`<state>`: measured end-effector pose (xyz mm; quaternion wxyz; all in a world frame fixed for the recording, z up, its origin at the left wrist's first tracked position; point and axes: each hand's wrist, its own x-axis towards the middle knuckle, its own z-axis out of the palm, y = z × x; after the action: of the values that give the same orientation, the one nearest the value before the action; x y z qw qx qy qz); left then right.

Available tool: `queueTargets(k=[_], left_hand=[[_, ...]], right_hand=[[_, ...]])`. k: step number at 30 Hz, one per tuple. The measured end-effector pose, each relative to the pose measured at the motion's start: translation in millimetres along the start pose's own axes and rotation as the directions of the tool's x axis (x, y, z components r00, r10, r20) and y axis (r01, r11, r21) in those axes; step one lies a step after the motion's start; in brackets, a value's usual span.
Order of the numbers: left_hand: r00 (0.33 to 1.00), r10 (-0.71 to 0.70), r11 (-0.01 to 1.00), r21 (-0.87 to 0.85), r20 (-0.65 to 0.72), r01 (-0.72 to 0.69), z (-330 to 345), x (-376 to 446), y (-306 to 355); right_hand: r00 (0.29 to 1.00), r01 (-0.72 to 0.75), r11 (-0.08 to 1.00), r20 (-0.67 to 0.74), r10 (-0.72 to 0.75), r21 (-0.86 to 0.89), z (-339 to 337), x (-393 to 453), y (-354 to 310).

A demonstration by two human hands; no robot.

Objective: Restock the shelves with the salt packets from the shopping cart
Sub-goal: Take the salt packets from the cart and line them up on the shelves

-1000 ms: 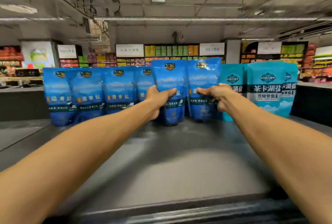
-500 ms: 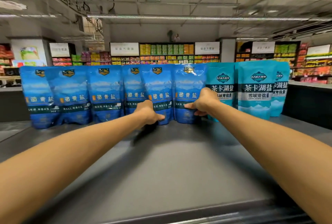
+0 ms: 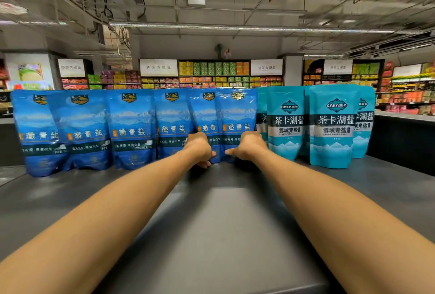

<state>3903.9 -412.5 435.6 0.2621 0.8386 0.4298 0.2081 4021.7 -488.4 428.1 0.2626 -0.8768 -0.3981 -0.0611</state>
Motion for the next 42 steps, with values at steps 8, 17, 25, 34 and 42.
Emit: queueTargets(k=[8,17,25,34,42], left_hand=[[0.965,0.165,0.979,0.156,-0.204,-0.134,-2.2,-2.0,-9.9],[0.949,0.232,0.927,0.345,-0.215,-0.149,-4.4,-6.0,-17.4],[0.911,0.316,0.909,0.358,-0.264,-0.212,-26.9,-35.1,-15.4],[0.797,0.595,0.73,-0.343,-0.106,-0.591,-33.8,-127.2,105.4],[0.606,0.79,0.381,-0.701,-0.092,-0.603,54.9,-285.2,239.0]], right_hand=[[0.999,-0.035,0.999,0.002,0.035,-0.012,6.9,9.9,-4.9],[1.0,0.02,0.997,-0.019,-0.021,-0.071,-0.4,-3.1,-4.9],[0.994,0.107,0.994,0.013,-0.107,0.006,-46.5,-59.4,-12.8],[0.977,0.123,0.88,-0.211,-0.026,0.458,-135.5,-191.3,55.8],[0.902,0.143,0.834,-0.418,0.112,0.532,-197.7,-369.9,202.5]])
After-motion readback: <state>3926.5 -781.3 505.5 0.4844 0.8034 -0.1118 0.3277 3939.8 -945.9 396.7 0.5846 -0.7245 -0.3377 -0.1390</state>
